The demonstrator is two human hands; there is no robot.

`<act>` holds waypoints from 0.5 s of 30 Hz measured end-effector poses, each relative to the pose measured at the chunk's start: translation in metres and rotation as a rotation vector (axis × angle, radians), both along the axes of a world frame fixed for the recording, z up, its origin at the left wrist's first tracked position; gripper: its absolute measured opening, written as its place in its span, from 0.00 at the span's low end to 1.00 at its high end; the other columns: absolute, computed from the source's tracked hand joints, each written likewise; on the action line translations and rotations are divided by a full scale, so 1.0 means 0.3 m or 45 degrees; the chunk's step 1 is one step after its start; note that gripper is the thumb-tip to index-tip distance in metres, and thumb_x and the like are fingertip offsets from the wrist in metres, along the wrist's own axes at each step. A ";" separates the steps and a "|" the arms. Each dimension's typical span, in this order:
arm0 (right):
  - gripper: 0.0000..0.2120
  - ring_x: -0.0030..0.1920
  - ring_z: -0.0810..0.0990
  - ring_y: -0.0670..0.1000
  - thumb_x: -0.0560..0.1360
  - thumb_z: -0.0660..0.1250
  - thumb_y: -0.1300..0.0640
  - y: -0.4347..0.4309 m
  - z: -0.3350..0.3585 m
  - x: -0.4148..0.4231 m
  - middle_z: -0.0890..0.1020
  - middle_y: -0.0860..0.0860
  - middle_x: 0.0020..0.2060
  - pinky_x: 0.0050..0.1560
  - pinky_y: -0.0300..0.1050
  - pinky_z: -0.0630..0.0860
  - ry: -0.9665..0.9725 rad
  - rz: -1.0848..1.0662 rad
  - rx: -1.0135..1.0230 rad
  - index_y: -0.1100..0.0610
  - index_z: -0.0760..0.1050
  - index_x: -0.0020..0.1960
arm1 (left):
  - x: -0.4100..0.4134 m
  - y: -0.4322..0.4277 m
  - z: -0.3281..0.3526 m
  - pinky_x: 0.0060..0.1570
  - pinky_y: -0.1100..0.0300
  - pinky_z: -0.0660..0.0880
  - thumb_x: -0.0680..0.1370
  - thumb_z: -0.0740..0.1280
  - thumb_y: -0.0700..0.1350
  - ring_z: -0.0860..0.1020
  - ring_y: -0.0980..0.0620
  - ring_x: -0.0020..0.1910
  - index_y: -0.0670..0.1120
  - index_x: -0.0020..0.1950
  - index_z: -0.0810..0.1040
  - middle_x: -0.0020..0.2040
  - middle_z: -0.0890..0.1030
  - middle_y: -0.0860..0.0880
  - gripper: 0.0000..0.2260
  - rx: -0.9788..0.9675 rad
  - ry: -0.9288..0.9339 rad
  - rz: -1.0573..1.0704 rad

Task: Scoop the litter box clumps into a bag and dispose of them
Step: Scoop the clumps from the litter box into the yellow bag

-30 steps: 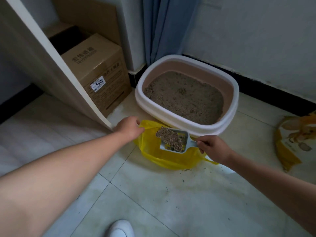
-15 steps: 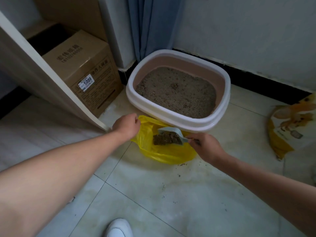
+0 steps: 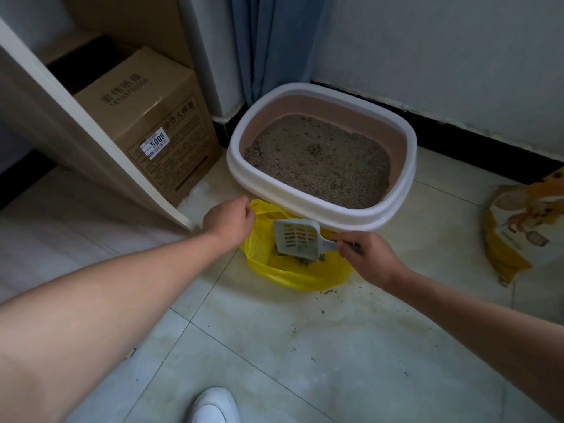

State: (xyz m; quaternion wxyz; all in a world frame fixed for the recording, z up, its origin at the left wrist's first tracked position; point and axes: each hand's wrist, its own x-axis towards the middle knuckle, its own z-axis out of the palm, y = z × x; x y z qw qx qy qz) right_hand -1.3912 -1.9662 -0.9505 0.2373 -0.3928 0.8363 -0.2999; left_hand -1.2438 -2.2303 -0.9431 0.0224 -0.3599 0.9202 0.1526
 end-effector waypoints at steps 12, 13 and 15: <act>0.12 0.30 0.75 0.51 0.77 0.64 0.57 -0.012 0.040 -0.024 0.81 0.55 0.32 0.32 0.45 0.71 -0.155 -0.155 -0.043 0.45 0.84 0.43 | 0.003 -0.009 0.018 0.42 0.54 0.70 0.81 0.62 0.52 0.78 0.45 0.51 0.46 0.59 0.72 0.52 0.79 0.48 0.12 -0.054 0.151 -0.076; 0.11 0.30 0.74 0.49 0.77 0.64 0.57 -0.011 0.042 -0.026 0.81 0.55 0.32 0.33 0.45 0.71 -0.168 -0.162 -0.054 0.45 0.84 0.43 | -0.001 -0.007 0.019 0.43 0.53 0.70 0.81 0.63 0.52 0.77 0.45 0.52 0.46 0.59 0.72 0.53 0.78 0.48 0.12 -0.060 0.164 -0.090; 0.12 0.29 0.73 0.47 0.77 0.65 0.57 -0.006 0.049 -0.030 0.81 0.56 0.32 0.34 0.45 0.71 -0.183 -0.174 -0.063 0.45 0.84 0.42 | -0.011 -0.001 0.019 0.45 0.51 0.73 0.81 0.63 0.51 0.77 0.44 0.53 0.46 0.59 0.73 0.54 0.78 0.47 0.12 -0.075 0.183 -0.128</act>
